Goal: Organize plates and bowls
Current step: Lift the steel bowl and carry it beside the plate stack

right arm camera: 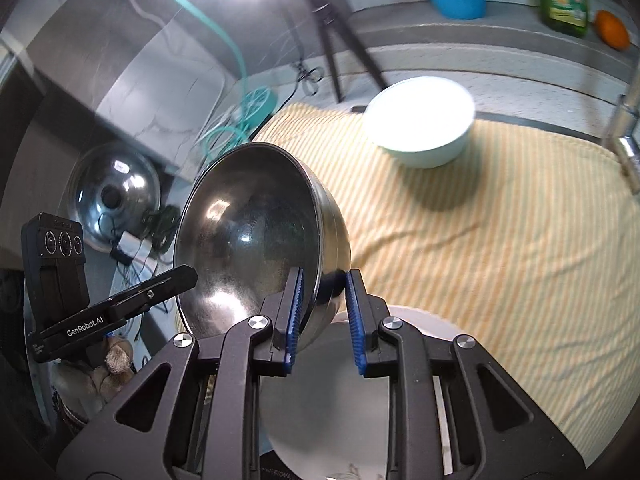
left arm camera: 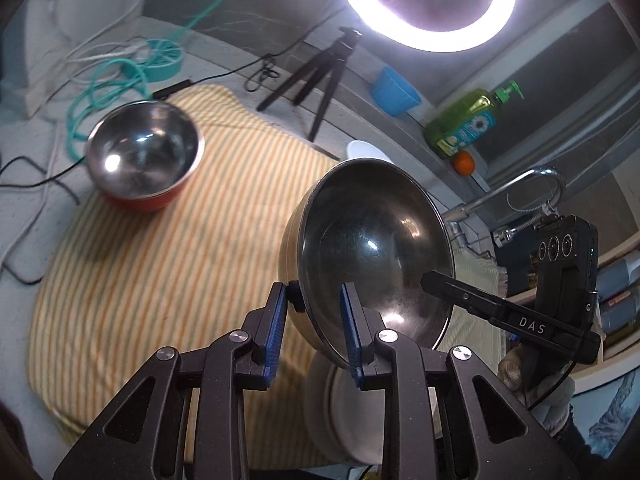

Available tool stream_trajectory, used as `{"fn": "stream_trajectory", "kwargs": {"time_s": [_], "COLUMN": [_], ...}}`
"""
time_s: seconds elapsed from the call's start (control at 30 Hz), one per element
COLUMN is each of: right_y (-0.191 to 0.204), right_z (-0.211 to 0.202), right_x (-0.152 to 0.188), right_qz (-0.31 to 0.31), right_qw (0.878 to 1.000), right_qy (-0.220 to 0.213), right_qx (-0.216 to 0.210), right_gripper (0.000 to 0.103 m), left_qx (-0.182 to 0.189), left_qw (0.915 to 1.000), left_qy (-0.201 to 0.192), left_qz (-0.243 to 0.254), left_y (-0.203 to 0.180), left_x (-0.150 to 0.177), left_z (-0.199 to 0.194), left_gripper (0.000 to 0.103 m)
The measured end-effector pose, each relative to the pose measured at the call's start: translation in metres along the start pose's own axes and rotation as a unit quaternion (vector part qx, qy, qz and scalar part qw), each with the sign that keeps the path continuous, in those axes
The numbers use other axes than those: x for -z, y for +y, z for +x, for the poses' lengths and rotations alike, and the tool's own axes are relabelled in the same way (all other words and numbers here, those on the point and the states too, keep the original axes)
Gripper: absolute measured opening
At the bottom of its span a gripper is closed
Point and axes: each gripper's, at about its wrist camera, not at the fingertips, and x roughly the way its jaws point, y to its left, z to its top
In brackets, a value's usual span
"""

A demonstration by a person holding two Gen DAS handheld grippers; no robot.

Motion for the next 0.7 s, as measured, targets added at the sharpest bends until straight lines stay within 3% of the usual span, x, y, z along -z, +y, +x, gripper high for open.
{"fn": "stream_trajectory", "kwargs": {"time_s": [0.7], "right_y": [0.047], "right_z": [0.069], "right_x": [0.025], "right_qz": [-0.051], "right_qw": [0.995], "right_qy": [0.080], "right_qx": [-0.010], "right_gripper": [0.022], "left_qx": [-0.029], "left_qw": [0.9966], "left_qy": [0.000], "left_qz": [-0.077], "left_y": [0.059], "left_x": [0.039], "left_z": [-0.022], "left_gripper": [0.024]}}
